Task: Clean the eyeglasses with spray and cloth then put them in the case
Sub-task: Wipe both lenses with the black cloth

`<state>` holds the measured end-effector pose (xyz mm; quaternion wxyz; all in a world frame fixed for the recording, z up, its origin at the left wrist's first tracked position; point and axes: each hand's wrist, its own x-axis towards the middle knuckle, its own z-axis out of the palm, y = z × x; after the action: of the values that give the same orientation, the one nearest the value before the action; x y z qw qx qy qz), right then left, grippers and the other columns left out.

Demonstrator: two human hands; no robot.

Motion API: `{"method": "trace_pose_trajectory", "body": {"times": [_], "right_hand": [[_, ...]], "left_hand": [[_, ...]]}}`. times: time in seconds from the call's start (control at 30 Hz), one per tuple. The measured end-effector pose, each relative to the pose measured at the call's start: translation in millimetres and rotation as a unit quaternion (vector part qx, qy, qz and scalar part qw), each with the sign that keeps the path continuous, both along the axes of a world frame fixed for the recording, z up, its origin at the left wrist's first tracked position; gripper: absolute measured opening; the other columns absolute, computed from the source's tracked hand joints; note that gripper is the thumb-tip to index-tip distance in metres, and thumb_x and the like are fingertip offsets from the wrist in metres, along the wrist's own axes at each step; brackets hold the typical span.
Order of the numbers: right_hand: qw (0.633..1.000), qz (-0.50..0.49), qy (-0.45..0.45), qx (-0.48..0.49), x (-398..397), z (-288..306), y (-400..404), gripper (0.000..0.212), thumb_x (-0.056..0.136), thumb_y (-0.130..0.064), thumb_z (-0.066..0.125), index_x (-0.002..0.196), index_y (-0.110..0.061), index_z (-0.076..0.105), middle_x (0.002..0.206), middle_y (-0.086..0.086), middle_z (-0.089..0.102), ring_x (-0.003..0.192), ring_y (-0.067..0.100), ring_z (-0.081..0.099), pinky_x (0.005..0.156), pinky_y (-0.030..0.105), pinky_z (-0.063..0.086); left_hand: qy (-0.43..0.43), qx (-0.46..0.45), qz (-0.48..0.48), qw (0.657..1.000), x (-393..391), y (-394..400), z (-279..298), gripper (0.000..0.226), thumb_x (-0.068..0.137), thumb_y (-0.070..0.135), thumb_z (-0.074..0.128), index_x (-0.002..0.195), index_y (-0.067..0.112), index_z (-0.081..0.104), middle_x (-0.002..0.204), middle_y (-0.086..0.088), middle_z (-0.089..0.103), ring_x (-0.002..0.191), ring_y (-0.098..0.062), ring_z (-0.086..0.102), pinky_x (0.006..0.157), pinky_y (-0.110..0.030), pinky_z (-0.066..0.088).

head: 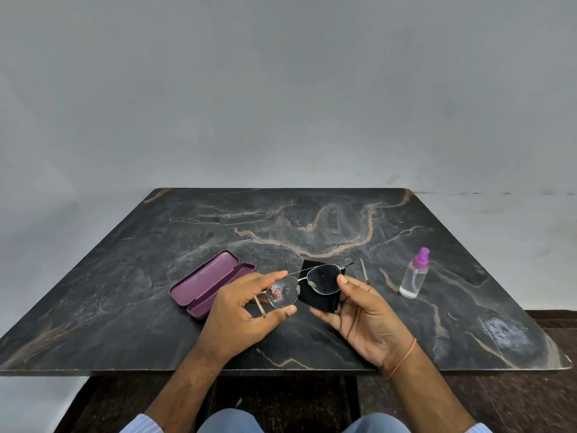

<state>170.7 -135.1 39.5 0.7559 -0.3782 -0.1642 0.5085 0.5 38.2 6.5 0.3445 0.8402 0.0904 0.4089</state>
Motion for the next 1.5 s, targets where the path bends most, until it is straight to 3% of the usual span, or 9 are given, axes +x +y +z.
{"method": "trace_pose_trajectory", "body": {"times": [0.2, 0.43, 0.67, 0.77, 0.97, 1.1, 1.23, 1.37, 1.5], "right_hand": [[0.999, -0.033, -0.003, -0.011, -1.2, 2.0, 2.4, 0.036, 0.092, -0.014, 0.066, 0.116, 0.012, 0.073, 0.117, 0.032, 0.075, 0.098, 0.036, 0.08, 0.072, 0.038, 0.067], [0.991, -0.133, -0.031, -0.017, -3.0, -7.4, 11.0, 0.032, 0.088, -0.009, 0.072, 0.116, 0.007, 0.075, 0.116, 0.03, 0.076, 0.097, 0.034, 0.079, 0.081, 0.042, 0.067], [0.999, -0.033, -0.008, 0.001, -3.0, -0.3, 2.3, 0.032, 0.095, -0.017, 0.062, 0.117, 0.001, 0.078, 0.126, 0.028, 0.073, 0.112, 0.038, 0.076, 0.084, 0.041, 0.067], [0.999, -0.031, -0.015, -0.012, -5.3, 2.4, 3.2, 0.033, 0.095, -0.02, 0.062, 0.11, 0.004, 0.08, 0.119, 0.031, 0.075, 0.104, 0.037, 0.079, 0.077, 0.04, 0.067], [0.99, -0.13, -0.042, -0.025, -8.3, 1.1, 9.7, 0.019, 0.087, -0.013, 0.072, 0.097, -0.001, 0.083, 0.107, 0.026, 0.079, 0.091, 0.03, 0.081, 0.072, 0.037, 0.067], [0.993, -0.115, -0.02, 0.005, -6.5, -0.5, 7.5, 0.023, 0.091, -0.008, 0.067, 0.109, -0.001, 0.081, 0.119, 0.025, 0.077, 0.108, 0.035, 0.078, 0.083, 0.038, 0.066], [0.999, -0.039, 0.001, 0.006, -3.7, -0.7, 4.1, 0.036, 0.096, -0.018, 0.061, 0.123, 0.002, 0.075, 0.132, 0.028, 0.071, 0.125, 0.041, 0.069, 0.096, 0.046, 0.063], [1.0, -0.021, -0.01, -0.003, -6.9, 3.3, 4.0, 0.04, 0.097, -0.025, 0.06, 0.116, 0.006, 0.077, 0.124, 0.031, 0.073, 0.116, 0.038, 0.074, 0.094, 0.045, 0.064], [0.998, -0.049, -0.036, -0.018, -7.3, 3.2, 6.2, 0.04, 0.096, -0.028, 0.064, 0.108, 0.008, 0.079, 0.118, 0.032, 0.074, 0.107, 0.036, 0.077, 0.095, 0.047, 0.064]], "left_hand": [[-0.015, -0.003, 0.02, 1.0, 0.7, 0.9, -3.4, 0.061, 0.082, 0.037, 0.095, 0.138, 0.025, 0.076, 0.111, 0.01, 0.081, 0.103, -0.017, 0.08, 0.09, -0.038, 0.067], [-0.015, 0.014, 0.032, 0.999, 1.9, 2.1, -3.4, 0.06, 0.081, 0.035, 0.096, 0.137, 0.022, 0.077, 0.102, 0.003, 0.082, 0.093, -0.02, 0.078, 0.085, -0.036, 0.064], [0.003, -0.005, 0.01, 1.0, 1.1, 2.5, -3.4, 0.061, 0.082, 0.038, 0.096, 0.138, 0.029, 0.076, 0.107, 0.008, 0.082, 0.099, -0.016, 0.08, 0.089, -0.039, 0.065], [-0.006, 0.0, 0.022, 1.0, 0.8, 1.6, -2.7, 0.06, 0.081, 0.037, 0.096, 0.137, 0.028, 0.076, 0.108, 0.008, 0.082, 0.101, -0.016, 0.08, 0.09, -0.038, 0.065], [-0.013, 0.015, 0.047, 0.999, 1.9, 2.1, -2.8, 0.06, 0.08, 0.035, 0.097, 0.136, 0.026, 0.077, 0.107, 0.006, 0.082, 0.098, -0.017, 0.079, 0.09, -0.034, 0.063], [-0.008, 0.026, 0.038, 0.999, 2.8, 1.1, -2.3, 0.06, 0.081, 0.037, 0.096, 0.136, 0.023, 0.077, 0.101, 0.009, 0.08, 0.093, -0.015, 0.077, 0.085, -0.032, 0.063], [0.003, 0.005, 0.022, 1.0, 1.8, 0.9, -2.5, 0.061, 0.081, 0.037, 0.096, 0.138, 0.026, 0.076, 0.101, 0.01, 0.08, 0.094, -0.015, 0.078, 0.086, -0.036, 0.065], [0.005, -0.015, 0.027, 1.0, 1.0, 2.3, -3.5, 0.061, 0.08, 0.035, 0.098, 0.137, 0.027, 0.077, 0.109, 0.008, 0.082, 0.1, -0.015, 0.08, 0.09, -0.038, 0.066], [-0.004, -0.014, 0.029, 0.999, 1.5, 0.6, -2.1, 0.06, 0.079, 0.037, 0.097, 0.135, 0.031, 0.077, 0.109, 0.007, 0.083, 0.101, -0.014, 0.08, 0.09, -0.031, 0.065]]}}
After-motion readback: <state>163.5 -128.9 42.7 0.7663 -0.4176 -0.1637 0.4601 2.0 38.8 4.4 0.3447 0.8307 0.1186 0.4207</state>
